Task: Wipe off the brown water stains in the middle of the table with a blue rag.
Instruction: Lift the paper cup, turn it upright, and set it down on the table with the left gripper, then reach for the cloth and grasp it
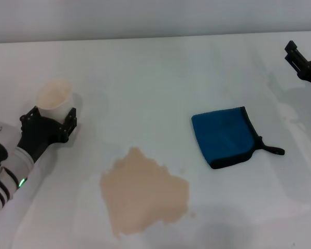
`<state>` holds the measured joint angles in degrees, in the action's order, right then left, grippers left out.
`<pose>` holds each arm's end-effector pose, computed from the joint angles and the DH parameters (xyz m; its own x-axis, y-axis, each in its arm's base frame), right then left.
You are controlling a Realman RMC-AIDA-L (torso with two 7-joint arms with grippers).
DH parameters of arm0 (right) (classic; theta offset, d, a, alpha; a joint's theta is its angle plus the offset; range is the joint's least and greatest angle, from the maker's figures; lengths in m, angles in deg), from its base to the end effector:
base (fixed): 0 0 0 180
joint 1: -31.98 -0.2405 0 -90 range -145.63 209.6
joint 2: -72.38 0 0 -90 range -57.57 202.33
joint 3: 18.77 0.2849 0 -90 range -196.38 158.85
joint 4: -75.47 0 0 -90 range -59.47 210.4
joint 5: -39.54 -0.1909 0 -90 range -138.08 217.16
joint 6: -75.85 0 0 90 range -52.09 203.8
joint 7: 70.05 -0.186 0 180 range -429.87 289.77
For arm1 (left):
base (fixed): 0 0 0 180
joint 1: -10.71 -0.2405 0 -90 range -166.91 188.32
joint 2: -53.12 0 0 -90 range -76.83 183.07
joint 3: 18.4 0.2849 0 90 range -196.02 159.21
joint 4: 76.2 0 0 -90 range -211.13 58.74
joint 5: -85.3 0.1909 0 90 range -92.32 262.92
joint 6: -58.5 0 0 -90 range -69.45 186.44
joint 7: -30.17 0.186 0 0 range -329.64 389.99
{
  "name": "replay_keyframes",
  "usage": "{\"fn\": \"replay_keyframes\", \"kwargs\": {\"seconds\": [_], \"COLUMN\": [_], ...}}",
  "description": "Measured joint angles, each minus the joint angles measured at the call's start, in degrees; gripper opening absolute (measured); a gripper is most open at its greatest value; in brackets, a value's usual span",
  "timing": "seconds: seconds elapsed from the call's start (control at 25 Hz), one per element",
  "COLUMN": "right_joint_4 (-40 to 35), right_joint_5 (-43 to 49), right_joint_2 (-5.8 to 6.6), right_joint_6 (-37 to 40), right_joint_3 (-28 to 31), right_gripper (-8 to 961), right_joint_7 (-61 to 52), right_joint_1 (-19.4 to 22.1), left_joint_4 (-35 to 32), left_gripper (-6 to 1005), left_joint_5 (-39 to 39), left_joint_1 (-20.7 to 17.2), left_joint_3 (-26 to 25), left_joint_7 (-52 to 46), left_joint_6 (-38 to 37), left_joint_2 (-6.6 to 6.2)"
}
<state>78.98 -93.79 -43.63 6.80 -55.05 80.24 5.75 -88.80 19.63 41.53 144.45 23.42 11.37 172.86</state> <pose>0.3740 0.3659 0.0073 0.5225 -0.0504 -0.8511 -0.8514 -0.0853 -0.5176 -0.3199 0.3716 -0.1196 0.8038 0.2622 0.5340 0.5932 -0.4202 -0.6867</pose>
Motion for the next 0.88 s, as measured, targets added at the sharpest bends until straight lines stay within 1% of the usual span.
{"fn": "replay_keyframes", "kwargs": {"seconds": [0.08, 0.4, 0.6, 0.64, 0.68, 0.88], "right_joint_4": [0.0, -0.1, -0.2, -0.3, -0.3, -0.6], "right_joint_5": [0.0, 0.0, 0.0, 0.0, 0.0, 0.0], "right_joint_2": [0.01, 0.09, 0.10, 0.13, 0.16, 0.25], "right_joint_6": [-0.1, -0.2, -0.2, -0.2, -0.2, -0.2], "right_joint_3": [0.0, 0.2, 0.3, 0.3, 0.4, 0.4], "right_gripper": [870, 871, 871, 871, 871, 871], "right_joint_7": [0.0, 0.0, 0.0, 0.0, 0.0, 0.0], "right_joint_1": [0.1, 0.1, 0.1, 0.1, 0.1, -0.1], "left_joint_4": [-0.5, -1.3, -2.3, -2.3, -3.1, -4.2], "left_gripper": [577, 694, 892, 892, 892, 892], "left_joint_5": [0.3, 0.6, 0.6, 0.6, 0.6, 0.6], "left_joint_1": [-0.6, -2.3, -3.1, -3.1, -4.2, -6.9], "left_joint_3": [0.0, 0.1, 0.0, 0.0, 0.0, 0.0], "left_joint_7": [0.0, 0.0, -0.2, -0.2, -0.1, -0.1], "left_joint_6": [-0.5, -2.2, -2.9, -2.9, -3.9, -7.3], "left_joint_2": [-0.07, -0.12, -0.17, -0.17, -0.19, -0.20]}}
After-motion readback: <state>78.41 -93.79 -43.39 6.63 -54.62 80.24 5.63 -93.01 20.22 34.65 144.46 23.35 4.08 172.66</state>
